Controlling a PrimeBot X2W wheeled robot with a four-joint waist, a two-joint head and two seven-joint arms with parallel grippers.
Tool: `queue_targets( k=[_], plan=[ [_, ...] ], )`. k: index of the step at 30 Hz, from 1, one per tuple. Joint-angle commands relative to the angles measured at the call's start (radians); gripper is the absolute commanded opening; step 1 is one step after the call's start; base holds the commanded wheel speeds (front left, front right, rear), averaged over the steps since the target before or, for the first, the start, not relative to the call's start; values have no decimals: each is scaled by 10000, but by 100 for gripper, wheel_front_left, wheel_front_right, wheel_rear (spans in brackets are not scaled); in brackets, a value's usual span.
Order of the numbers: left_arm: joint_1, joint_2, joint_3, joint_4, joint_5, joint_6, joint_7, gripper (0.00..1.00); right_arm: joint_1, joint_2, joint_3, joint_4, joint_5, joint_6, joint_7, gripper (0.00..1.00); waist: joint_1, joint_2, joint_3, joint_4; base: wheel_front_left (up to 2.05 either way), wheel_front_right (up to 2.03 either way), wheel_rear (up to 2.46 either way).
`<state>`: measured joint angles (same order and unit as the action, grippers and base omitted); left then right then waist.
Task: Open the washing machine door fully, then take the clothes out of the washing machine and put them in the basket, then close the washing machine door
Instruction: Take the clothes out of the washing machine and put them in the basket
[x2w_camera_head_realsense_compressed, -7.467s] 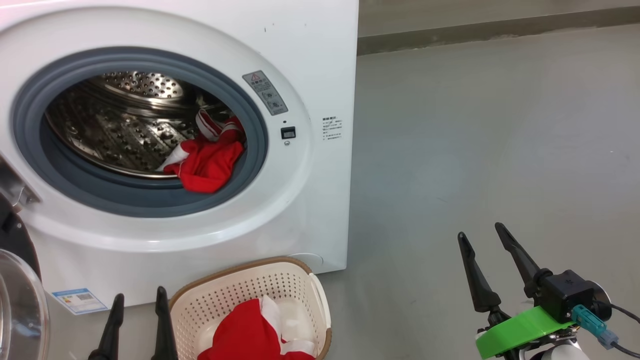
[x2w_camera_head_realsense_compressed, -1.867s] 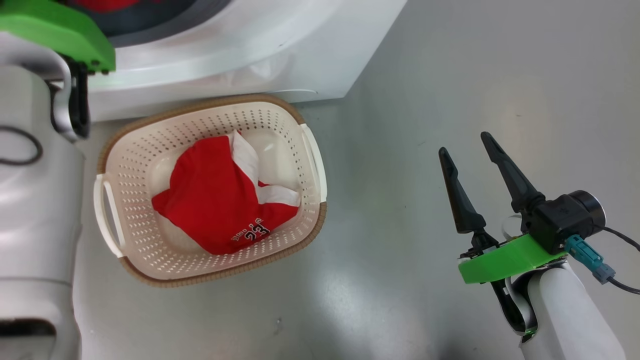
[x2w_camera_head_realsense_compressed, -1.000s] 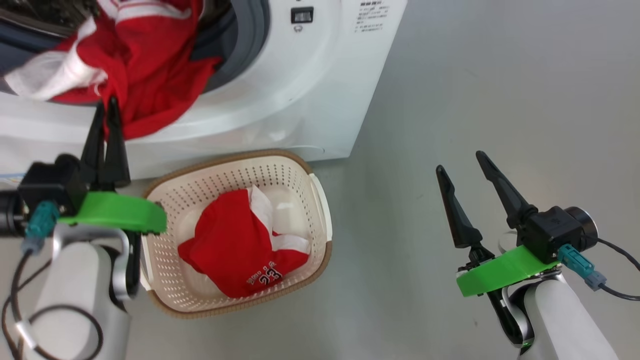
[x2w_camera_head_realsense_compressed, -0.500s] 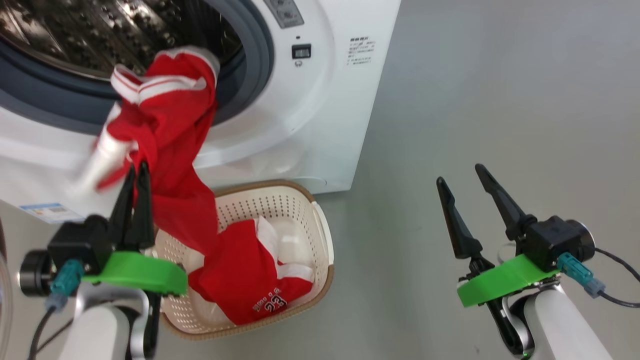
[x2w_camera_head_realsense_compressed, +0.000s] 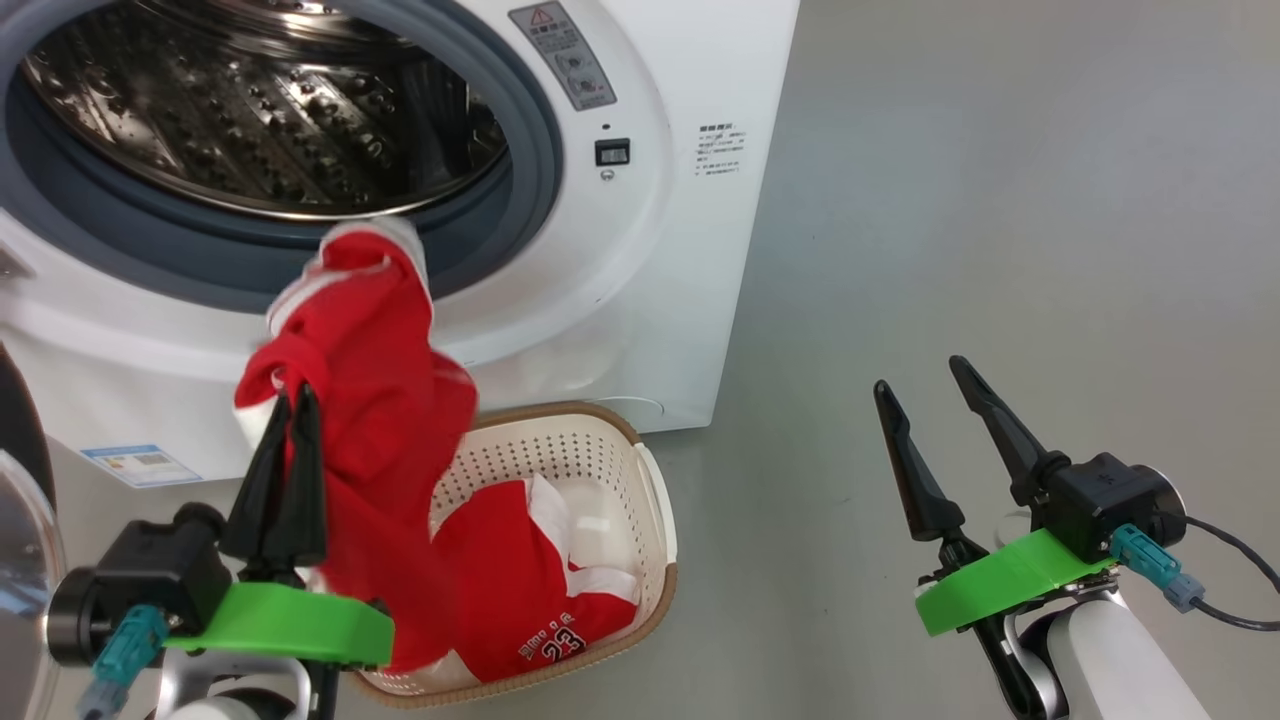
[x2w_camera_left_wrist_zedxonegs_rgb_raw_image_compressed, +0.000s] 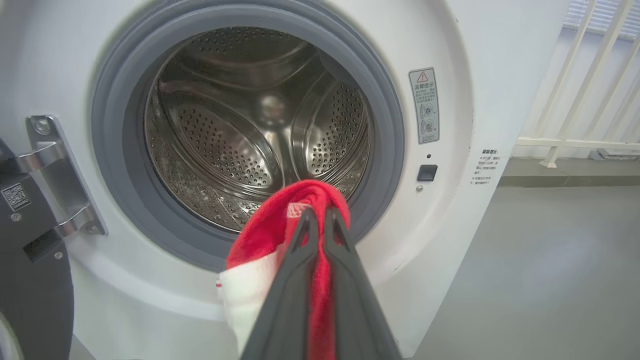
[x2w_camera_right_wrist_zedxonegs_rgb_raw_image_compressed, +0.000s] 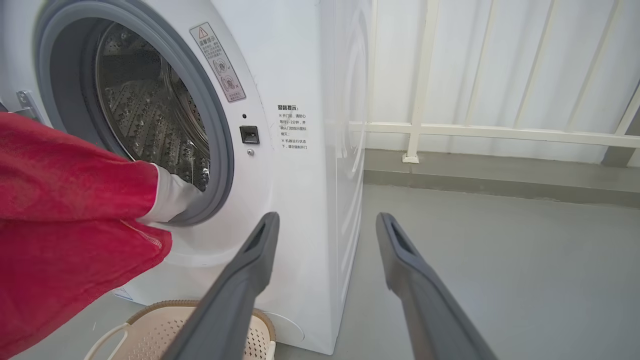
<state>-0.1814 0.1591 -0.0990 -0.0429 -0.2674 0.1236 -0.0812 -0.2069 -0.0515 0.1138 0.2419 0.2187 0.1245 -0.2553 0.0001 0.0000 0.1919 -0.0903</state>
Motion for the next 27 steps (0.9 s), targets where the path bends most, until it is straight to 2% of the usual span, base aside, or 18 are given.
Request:
queue_targets(
  k=[1,7,27],
  plan=[
    [-40,194,333,-392,-44,74,24,0,106,13,243,-211,26,62,-65,100,-1,0,-7,23,0,0,0],
    [68,36,209,-358,-160,124,62,0,58,13,265,-303,24,62,-65,100,-1,0,250,62,0,0,0],
    [-3658,-697,-151,7554,-955,-982,-1570,0,-449,13,328,-427,-29,62,-65,100,-1,0,1768,-187,0,0,0]
  ],
)
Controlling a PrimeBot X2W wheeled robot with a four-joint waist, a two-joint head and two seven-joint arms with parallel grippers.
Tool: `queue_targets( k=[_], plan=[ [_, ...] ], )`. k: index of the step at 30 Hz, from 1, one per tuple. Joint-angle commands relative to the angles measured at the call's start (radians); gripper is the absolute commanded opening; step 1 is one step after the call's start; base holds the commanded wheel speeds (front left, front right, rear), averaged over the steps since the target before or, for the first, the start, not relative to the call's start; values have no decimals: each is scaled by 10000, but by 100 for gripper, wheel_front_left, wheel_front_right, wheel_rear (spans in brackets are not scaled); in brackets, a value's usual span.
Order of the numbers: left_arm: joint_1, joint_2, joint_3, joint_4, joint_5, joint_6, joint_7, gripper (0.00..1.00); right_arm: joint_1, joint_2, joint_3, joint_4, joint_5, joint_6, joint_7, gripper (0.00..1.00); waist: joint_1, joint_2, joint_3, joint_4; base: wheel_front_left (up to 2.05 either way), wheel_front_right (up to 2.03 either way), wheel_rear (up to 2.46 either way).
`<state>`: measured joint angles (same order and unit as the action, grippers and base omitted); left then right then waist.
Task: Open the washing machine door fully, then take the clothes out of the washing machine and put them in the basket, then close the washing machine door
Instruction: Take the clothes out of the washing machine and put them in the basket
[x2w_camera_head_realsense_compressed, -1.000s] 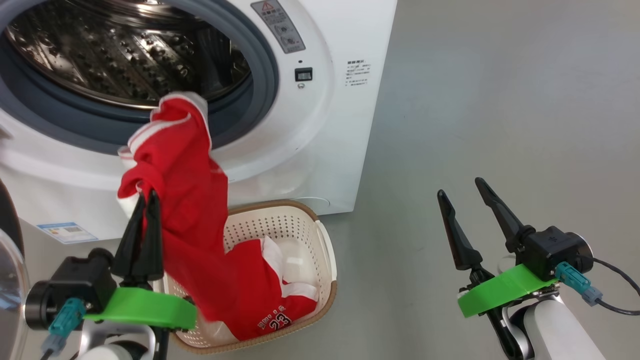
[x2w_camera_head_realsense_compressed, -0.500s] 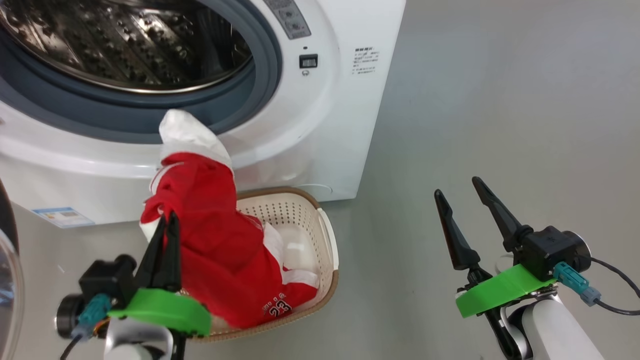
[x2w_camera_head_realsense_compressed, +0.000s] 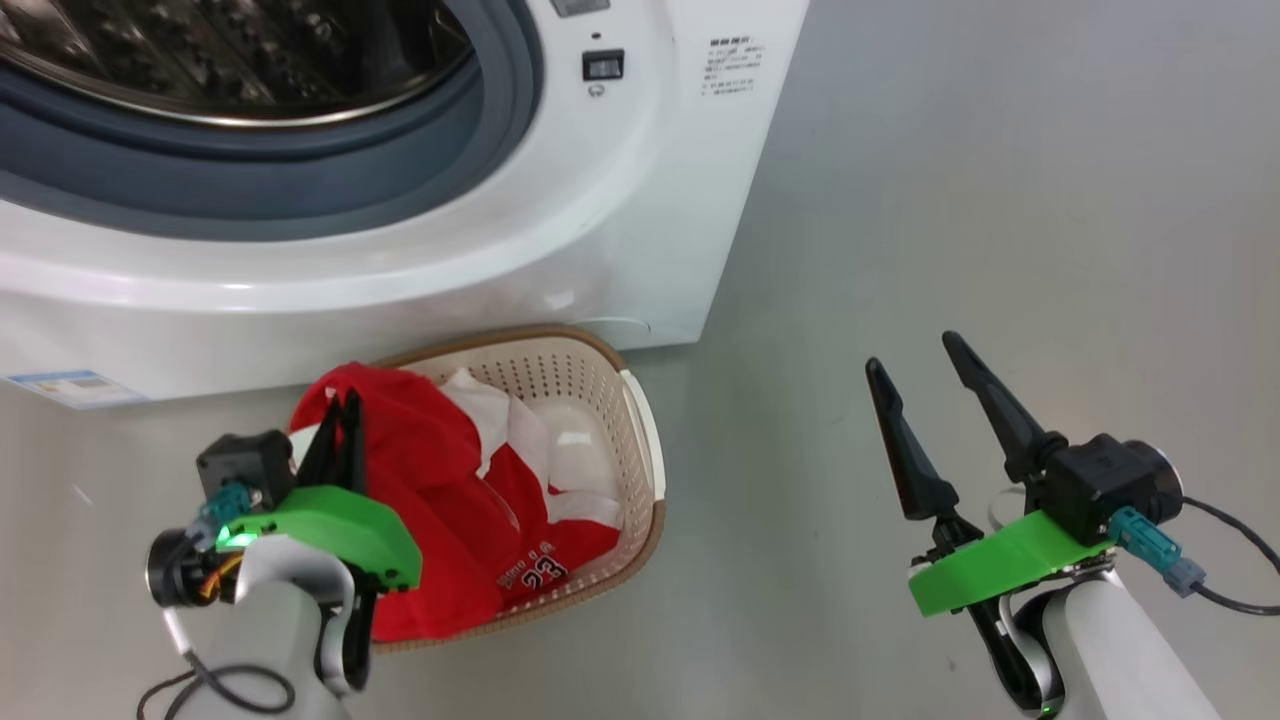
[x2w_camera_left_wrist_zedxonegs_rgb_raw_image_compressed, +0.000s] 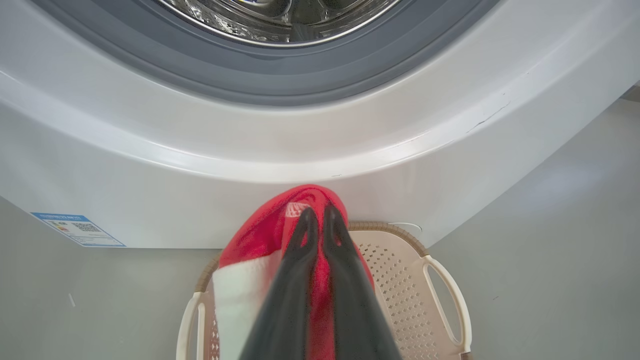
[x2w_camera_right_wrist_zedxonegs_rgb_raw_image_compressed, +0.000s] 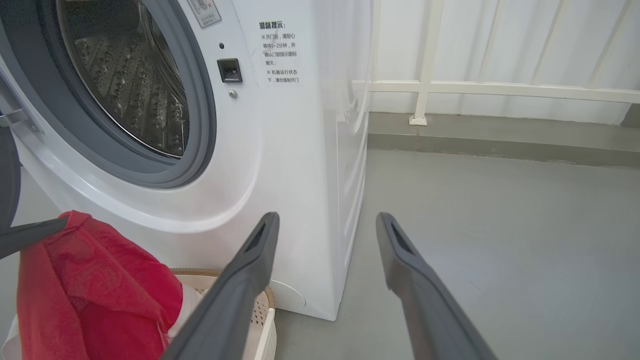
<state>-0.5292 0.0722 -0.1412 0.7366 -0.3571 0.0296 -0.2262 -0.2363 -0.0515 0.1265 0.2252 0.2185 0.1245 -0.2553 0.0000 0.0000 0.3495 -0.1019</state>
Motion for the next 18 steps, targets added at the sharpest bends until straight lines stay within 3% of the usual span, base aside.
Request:
queue_targets(
  k=[1,9,18],
  plan=[
    [-376,141,247,121,-78,-93,-151,0,-188,13,205,-261,-31,62,-65,100,0,0,296,-92,0,0,0],
    [-1843,23,154,2792,-311,-426,-127,0,-440,13,229,-396,52,62,-65,100,0,0,1131,-281,0,0,0],
    [-2877,44,183,4490,-544,-689,173,0,-684,13,246,-548,160,62,-65,100,0,0,1960,-422,0,0,0]
  ],
)
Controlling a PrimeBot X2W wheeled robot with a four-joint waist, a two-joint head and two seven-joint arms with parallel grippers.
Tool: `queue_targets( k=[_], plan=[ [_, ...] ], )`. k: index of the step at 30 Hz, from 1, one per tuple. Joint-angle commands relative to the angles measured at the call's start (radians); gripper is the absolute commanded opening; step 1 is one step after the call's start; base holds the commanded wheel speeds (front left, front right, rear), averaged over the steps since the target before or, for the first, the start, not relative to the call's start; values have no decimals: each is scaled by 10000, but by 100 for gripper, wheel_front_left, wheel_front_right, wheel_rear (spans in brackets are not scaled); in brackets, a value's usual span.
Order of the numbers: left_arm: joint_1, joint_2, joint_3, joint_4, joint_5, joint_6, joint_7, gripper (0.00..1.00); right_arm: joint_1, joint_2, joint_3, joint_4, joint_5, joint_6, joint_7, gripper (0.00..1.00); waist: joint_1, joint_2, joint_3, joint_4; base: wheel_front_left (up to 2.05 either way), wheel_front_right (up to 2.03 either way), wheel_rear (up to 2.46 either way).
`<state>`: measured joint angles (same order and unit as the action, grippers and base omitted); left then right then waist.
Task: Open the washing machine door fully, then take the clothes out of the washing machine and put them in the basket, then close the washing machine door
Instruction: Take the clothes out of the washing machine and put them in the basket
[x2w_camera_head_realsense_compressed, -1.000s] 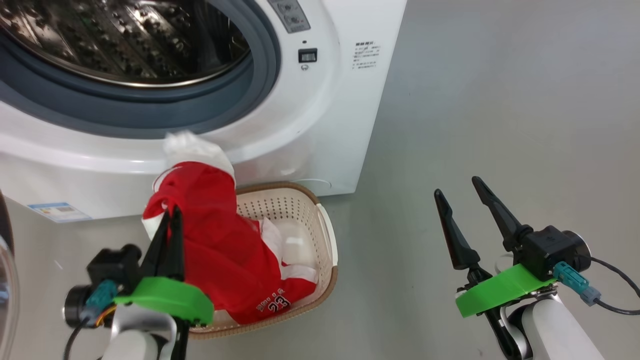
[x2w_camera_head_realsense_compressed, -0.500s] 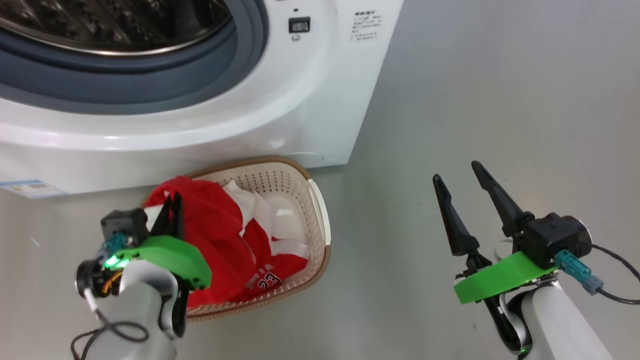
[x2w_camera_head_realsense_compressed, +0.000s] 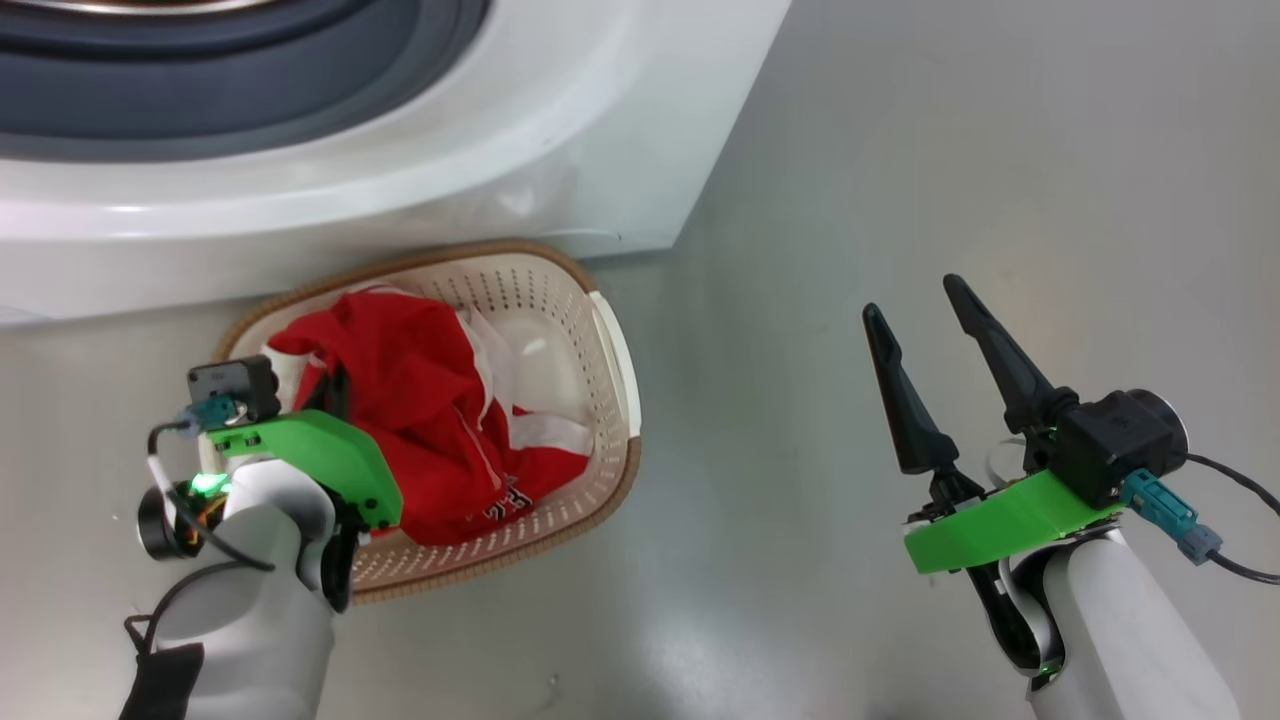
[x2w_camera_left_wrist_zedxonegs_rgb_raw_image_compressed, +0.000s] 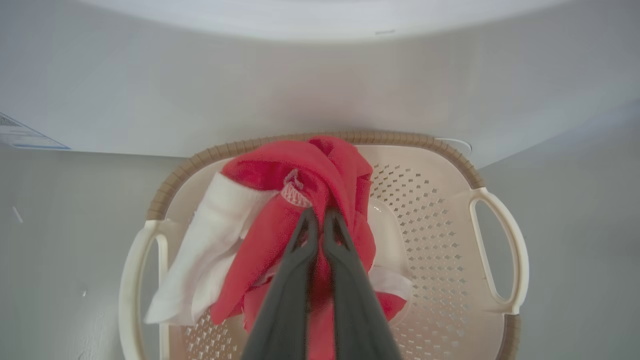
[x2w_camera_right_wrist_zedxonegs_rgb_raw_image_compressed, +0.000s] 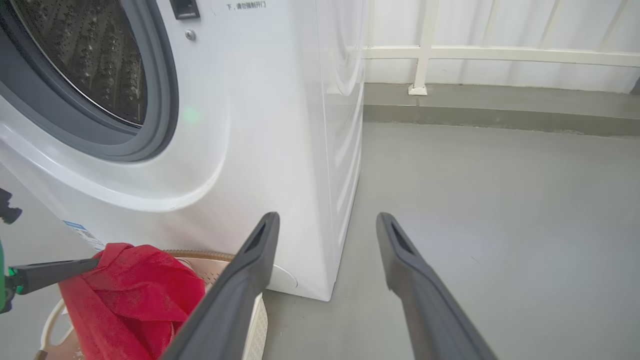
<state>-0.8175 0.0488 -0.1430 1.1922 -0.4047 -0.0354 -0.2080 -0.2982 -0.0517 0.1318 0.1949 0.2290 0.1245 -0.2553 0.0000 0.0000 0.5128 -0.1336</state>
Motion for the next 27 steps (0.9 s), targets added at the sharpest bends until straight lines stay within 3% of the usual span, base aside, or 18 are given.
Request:
queue_targets(
  k=[1,9,25,26,27],
  plan=[
    [-75,273,172,142,-91,-104,188,0,-102,15,201,-262,73,62,-65,100,0,0,428,-124,0,0,0],
    [-392,372,199,767,-302,-48,976,0,-411,15,269,-336,158,62,-65,100,0,0,1121,-271,0,0,0],
    [-427,506,48,955,-412,253,1275,0,-634,15,263,-377,209,62,-65,100,0,0,1595,-374,0,0,0],
    [-432,516,41,958,-420,261,1254,7,-640,15,261,-371,204,62,-65,100,0,0,1594,-365,0,0,0],
    [-442,521,40,960,-433,269,1220,27,-640,15,262,-364,199,62,-65,100,0,0,1589,-352,0,0,0]
  ],
)
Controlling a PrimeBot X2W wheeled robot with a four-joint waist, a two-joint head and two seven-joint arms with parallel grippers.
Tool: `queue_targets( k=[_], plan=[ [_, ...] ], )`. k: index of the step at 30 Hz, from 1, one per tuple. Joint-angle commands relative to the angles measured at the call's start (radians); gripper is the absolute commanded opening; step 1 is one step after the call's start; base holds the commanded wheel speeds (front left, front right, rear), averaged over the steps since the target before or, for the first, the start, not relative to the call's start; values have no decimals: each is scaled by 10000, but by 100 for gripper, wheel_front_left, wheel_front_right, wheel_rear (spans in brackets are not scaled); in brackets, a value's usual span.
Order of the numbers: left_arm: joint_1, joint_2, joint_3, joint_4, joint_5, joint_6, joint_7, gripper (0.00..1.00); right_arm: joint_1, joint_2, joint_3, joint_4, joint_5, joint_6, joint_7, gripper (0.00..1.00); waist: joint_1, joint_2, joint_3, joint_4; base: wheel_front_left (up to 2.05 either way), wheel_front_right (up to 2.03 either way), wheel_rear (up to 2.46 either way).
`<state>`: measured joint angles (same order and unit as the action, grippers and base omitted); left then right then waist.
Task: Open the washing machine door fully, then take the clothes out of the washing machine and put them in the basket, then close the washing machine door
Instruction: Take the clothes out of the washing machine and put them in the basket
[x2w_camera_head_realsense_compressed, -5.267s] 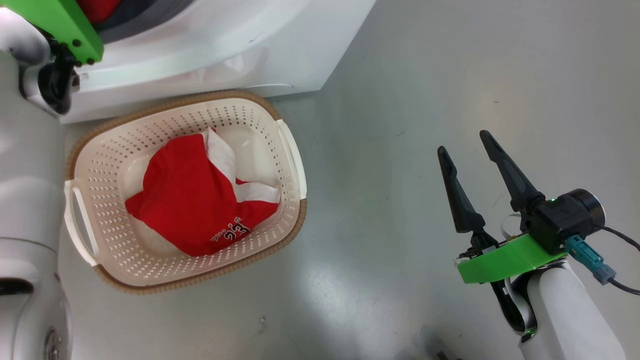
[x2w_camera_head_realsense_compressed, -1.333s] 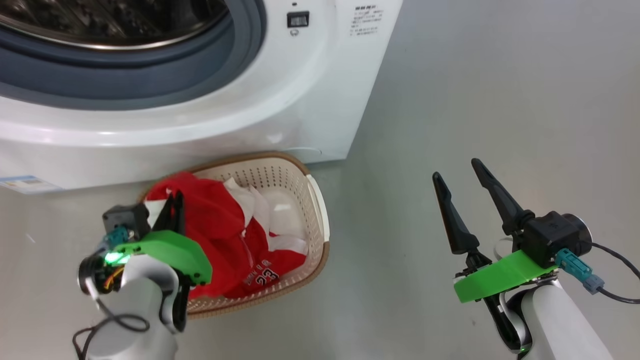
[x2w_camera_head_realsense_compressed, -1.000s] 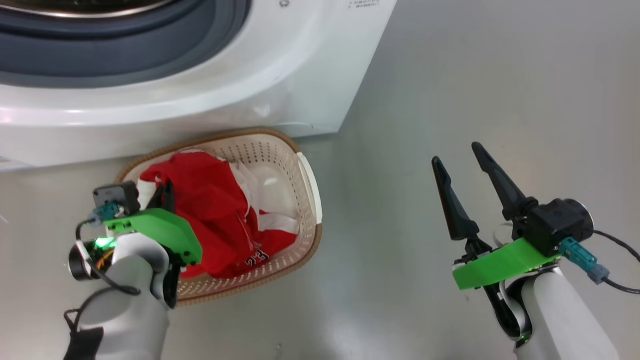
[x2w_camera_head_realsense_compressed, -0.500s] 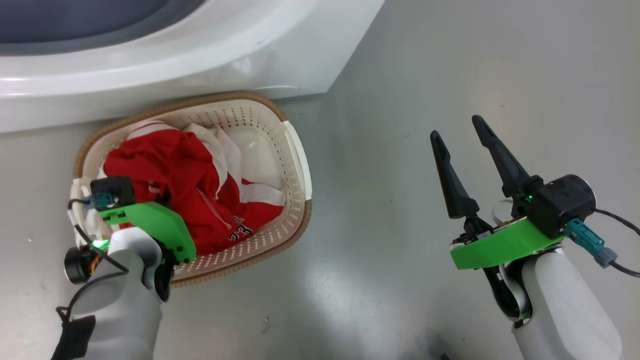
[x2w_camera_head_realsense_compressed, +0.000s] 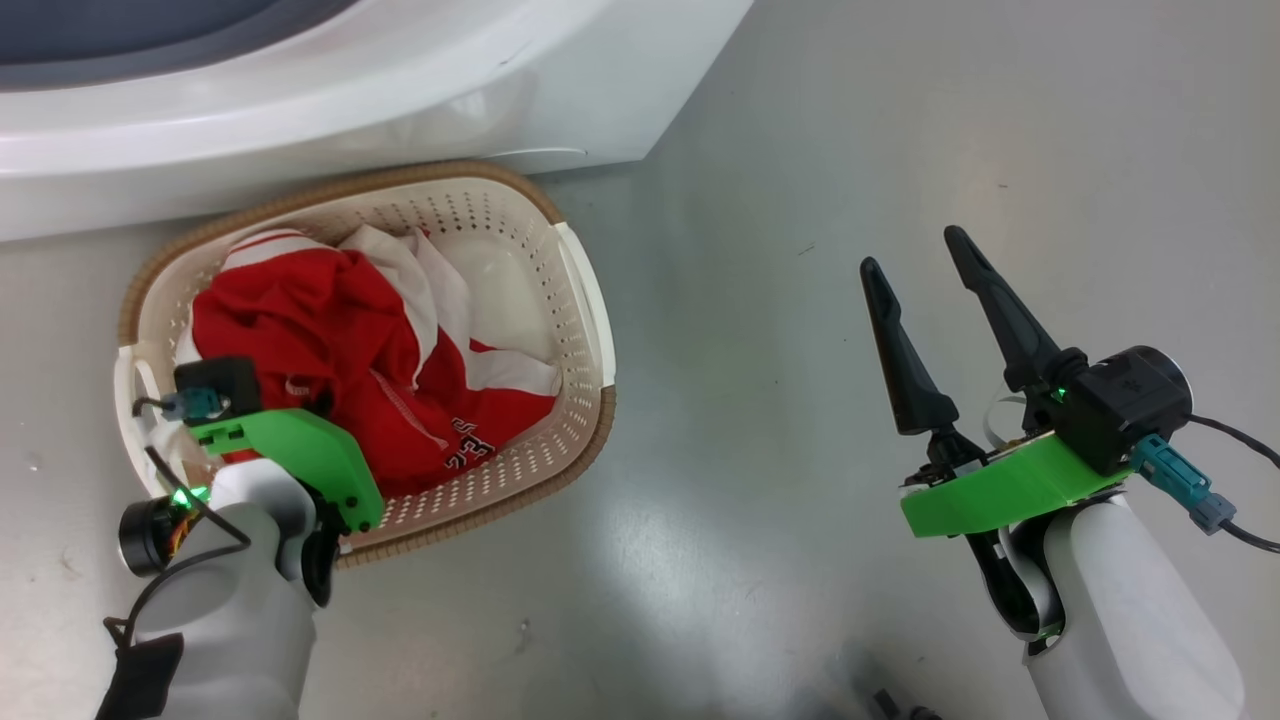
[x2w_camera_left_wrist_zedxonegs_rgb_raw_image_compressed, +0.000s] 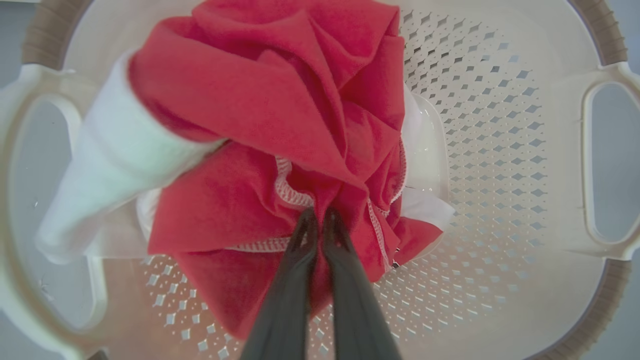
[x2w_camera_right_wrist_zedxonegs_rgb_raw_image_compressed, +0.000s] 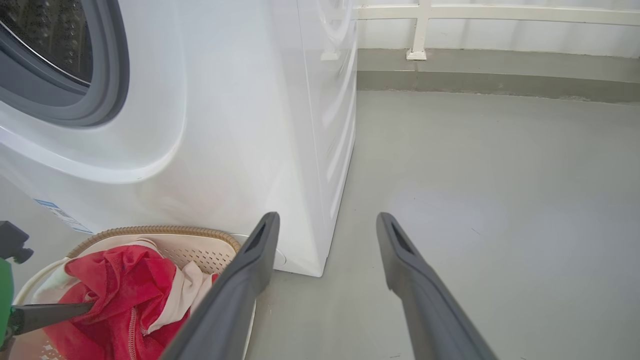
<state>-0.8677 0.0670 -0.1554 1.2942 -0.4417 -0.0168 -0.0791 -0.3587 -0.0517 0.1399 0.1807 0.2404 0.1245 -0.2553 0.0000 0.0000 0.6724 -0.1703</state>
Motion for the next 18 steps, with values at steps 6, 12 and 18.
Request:
queue_targets(
  k=[6,12,18],
  plan=[
    [-8,319,148,-52,-147,-3,-465,100,13,15,172,-146,53,62,-65,100,0,0,-183,149,0,0,0],
    [145,254,194,-50,-326,-354,-1156,100,88,15,77,-79,-3,62,-65,100,0,0,-623,351,0,0,0],
    [361,159,183,-236,-422,-616,-1604,100,203,15,63,-15,-76,62,-65,100,0,0,-1113,560,0,0,0]
  ],
)
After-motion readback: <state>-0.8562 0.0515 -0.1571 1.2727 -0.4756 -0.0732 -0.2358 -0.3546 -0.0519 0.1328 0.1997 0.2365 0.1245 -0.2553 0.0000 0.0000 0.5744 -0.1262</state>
